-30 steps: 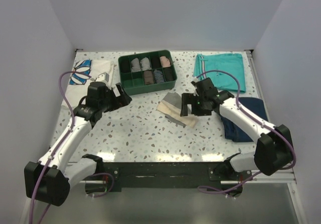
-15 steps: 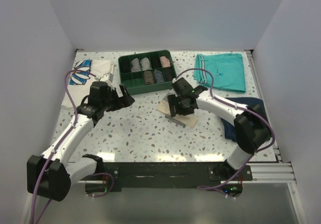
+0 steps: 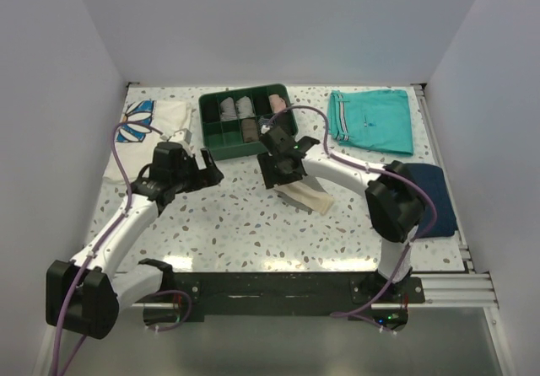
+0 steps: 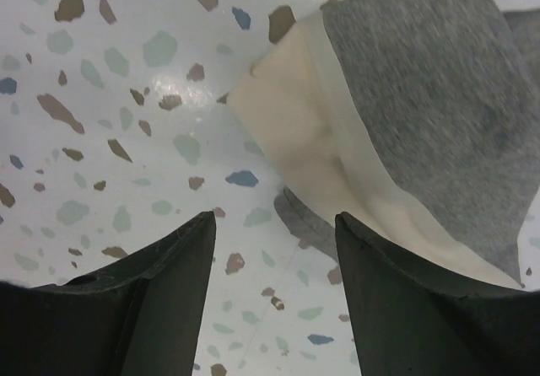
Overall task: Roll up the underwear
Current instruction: Flatten out the underwear at the center of the board.
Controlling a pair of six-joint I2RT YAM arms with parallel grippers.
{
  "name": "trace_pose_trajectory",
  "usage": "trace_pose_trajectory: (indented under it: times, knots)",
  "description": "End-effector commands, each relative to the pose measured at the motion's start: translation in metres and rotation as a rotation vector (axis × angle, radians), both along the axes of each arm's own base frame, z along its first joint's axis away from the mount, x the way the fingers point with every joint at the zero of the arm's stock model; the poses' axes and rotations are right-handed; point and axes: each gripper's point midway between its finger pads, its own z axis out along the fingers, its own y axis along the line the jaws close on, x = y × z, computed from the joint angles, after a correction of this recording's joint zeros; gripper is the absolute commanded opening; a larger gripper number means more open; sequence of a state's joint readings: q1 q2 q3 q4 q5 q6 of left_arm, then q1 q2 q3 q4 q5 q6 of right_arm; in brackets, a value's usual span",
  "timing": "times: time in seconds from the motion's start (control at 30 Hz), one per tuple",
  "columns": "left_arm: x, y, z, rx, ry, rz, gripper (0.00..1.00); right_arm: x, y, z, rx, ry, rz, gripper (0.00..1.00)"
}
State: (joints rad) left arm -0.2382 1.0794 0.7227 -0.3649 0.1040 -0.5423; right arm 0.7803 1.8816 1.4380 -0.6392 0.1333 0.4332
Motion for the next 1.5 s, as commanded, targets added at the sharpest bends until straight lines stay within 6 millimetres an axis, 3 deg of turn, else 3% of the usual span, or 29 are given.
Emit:
trace_pose_trajectory:
  times: [0.0,0.13,0.23,0.3,0.33,0.37,0.57,0.87,1.17,1.33,1.4,1.47]
  knots:
    - [0.000,0.004,0.007,0.032,-0.043,-0.010,1.00,0.015,-0.009,0.013,-0.096,-0.074,-0.049,0.62]
    - [-0.001,0.002,0.002,0.026,-0.032,-0.021,1.00,0.001,-0.053,0.018,-0.153,-0.129,-0.173,0.65]
    - [-0.002,-0.001,-0.002,0.015,-0.025,-0.039,1.00,-0.014,-0.082,0.025,-0.079,-0.132,-0.289,0.66]
    - [-0.001,-0.005,-0.001,0.004,-0.027,-0.055,1.00,-0.018,-0.100,0.023,-0.022,-0.112,-0.386,0.66]
    - [0.001,-0.006,-0.003,0.004,-0.021,-0.058,0.99,-0.028,-0.107,0.013,0.006,-0.075,-0.405,0.66]
    - [0.002,-0.007,-0.001,-0.001,-0.025,-0.064,0.99,-0.025,-0.119,0.019,0.051,-0.084,-0.453,0.66]
    - [0.007,-0.015,0.000,-0.029,-0.028,-0.094,0.98,-0.031,-0.146,0.004,0.097,-0.039,-0.570,0.66]
    - [0.002,-0.018,-0.008,-0.049,0.006,-0.097,0.97,-0.032,-0.157,-0.020,0.109,0.036,-0.661,0.58]
    - [-0.002,-0.017,-0.011,-0.042,0.022,-0.097,0.97,-0.038,-0.150,-0.045,0.126,0.116,-0.674,0.53]
    - [-0.003,-0.018,-0.015,-0.049,0.032,-0.094,0.97,-0.039,-0.149,-0.050,0.135,0.123,-0.673,0.39]
    - [-0.003,-0.018,-0.015,-0.050,0.035,-0.096,0.97,-0.039,-0.148,-0.048,0.144,0.122,-0.670,0.25]
    - [-0.003,-0.018,-0.017,-0.046,0.039,-0.095,0.97,-0.039,-0.146,-0.042,0.165,0.109,-0.652,0.17]
